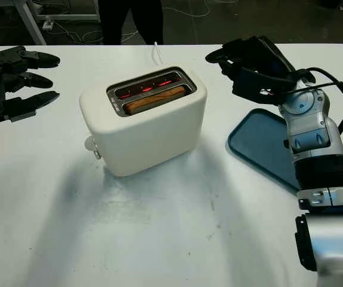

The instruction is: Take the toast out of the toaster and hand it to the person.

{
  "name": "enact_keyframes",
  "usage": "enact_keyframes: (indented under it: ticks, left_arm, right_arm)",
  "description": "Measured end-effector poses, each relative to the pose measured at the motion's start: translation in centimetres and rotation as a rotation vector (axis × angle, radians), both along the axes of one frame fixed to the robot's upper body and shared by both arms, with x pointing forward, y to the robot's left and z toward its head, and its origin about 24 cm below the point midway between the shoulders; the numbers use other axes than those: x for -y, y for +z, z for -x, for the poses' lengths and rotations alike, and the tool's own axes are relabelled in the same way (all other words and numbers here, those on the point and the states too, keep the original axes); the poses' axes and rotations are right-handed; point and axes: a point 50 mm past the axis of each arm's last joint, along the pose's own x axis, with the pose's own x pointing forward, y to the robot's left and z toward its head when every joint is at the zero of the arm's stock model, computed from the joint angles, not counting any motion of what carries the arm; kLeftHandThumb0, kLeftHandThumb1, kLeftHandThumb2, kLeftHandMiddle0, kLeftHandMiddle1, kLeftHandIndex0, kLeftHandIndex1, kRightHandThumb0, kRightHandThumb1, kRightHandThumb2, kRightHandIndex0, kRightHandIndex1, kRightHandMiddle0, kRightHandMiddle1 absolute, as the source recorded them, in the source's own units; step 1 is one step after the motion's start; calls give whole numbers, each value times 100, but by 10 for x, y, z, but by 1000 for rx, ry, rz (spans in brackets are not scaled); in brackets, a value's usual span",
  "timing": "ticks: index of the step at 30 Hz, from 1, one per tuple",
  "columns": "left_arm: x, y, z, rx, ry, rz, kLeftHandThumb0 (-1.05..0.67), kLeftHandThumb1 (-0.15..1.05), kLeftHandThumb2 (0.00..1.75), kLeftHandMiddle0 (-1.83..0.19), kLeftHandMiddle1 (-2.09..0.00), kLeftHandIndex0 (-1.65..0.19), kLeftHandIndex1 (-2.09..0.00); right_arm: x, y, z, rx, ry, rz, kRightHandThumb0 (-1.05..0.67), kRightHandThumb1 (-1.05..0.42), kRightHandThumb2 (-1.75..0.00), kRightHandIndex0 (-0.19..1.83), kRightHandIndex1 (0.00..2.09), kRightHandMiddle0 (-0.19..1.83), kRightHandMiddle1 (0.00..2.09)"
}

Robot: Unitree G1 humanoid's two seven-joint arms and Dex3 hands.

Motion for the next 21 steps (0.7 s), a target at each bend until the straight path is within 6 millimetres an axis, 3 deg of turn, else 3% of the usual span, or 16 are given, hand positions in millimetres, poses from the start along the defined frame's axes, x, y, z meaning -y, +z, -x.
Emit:
enact_keyframes:
  ticks: [8,15,21]
  left_arm:
    - [0,0,0,0,0,1,-20,81,30,-29,-105,-40,-62]
    - [0,0,0,-1,0,2,-20,82,30,-29,-105,-39,-63]
    - [0,0,0,-1,-1,3,-20,81,30,-28,-106,-38,-64]
  right_arm:
    - [0,2,0,12,-7,-4,-65,-92,-92,112,21,105,8]
    - [-2,4,1,35,15,3,-48,-92,-70,122,23,113,10]
    - [-3,4,2,44,19,3,-45,-92,-65,122,21,114,9]
